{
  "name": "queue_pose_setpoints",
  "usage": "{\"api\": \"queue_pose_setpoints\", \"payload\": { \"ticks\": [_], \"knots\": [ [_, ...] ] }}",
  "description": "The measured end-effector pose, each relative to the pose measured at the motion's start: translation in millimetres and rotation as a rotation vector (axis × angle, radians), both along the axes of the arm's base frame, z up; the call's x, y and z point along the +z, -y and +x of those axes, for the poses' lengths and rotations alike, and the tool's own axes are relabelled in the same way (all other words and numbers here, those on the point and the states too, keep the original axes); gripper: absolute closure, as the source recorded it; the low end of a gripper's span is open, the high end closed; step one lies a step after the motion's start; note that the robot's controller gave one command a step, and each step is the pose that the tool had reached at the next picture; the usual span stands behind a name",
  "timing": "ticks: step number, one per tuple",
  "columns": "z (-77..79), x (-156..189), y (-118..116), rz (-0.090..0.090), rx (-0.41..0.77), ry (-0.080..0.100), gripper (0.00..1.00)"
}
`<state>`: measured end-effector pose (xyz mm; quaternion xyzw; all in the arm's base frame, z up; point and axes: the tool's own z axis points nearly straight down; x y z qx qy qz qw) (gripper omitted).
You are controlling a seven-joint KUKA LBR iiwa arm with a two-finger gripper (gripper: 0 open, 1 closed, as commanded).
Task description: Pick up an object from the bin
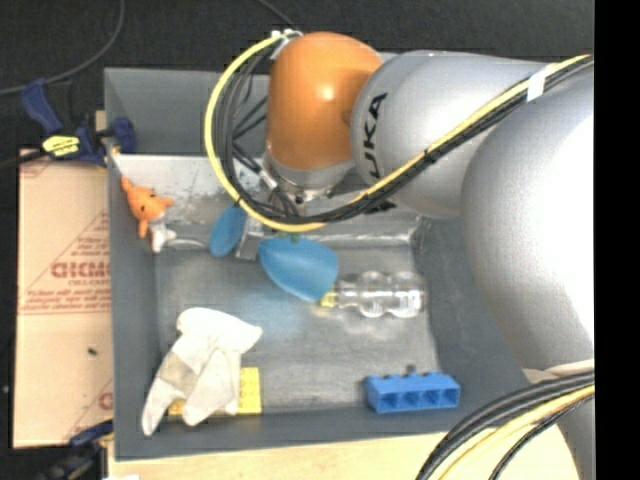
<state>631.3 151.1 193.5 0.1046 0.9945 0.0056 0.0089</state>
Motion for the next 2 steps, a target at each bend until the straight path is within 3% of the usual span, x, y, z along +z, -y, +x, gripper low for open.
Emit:
{"api": "queue_pose_setpoints", "payload": {
  "ticks": [1,2],
  "knots": [
    [-12.4,-103.6,-10.8,0.003,-0.166,-0.011,1.00],
    [-12.4,-103.6,-10.8,0.003,-0.165,-0.011,1.00]
  ]
}}
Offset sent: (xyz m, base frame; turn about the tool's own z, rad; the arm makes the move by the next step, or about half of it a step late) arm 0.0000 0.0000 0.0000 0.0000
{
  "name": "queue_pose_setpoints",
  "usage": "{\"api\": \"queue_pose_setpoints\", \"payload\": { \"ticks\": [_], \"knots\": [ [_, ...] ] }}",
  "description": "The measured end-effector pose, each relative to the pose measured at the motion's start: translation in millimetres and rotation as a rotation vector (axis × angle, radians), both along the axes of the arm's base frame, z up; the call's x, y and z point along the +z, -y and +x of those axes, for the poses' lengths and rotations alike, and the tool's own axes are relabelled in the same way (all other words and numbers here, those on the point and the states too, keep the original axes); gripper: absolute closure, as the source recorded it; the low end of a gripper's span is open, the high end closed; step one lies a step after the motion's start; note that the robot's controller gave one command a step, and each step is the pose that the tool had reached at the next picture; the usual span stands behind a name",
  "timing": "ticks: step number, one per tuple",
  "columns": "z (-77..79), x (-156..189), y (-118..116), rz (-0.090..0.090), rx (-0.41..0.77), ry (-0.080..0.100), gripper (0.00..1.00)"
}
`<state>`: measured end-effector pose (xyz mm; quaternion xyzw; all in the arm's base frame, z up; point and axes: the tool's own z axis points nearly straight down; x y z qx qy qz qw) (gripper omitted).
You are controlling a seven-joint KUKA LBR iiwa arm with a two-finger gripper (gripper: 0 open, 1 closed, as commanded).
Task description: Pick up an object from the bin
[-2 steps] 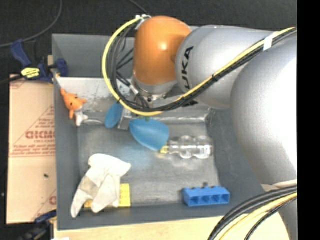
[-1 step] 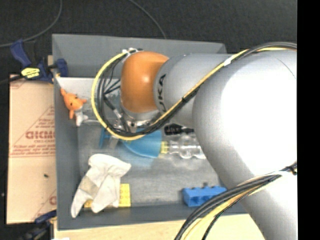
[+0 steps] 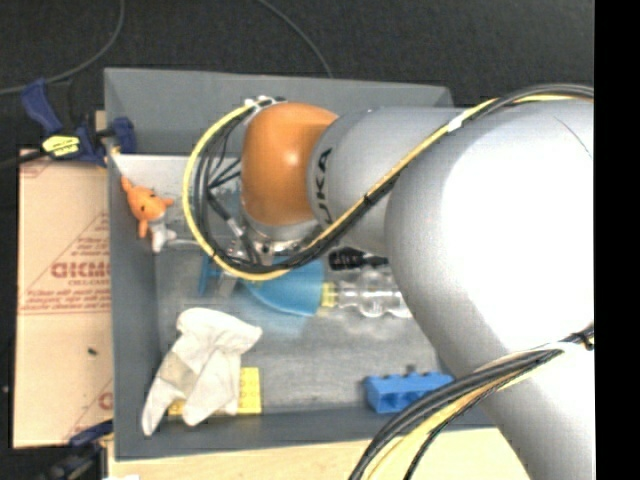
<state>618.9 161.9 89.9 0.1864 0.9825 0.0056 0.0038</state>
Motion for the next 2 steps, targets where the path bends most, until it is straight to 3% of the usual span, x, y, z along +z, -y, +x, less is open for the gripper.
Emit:
{"api": "queue_pose_setpoints", "payload": {
  "ticks": [1,2],
  "knots": [
    [17.5,94.2,-8.2,0.001,-0.002,0.000,1.00],
    [19.9,105.7,-9.1,0.003,-0.003,0.007,1.00]
  ]
}}
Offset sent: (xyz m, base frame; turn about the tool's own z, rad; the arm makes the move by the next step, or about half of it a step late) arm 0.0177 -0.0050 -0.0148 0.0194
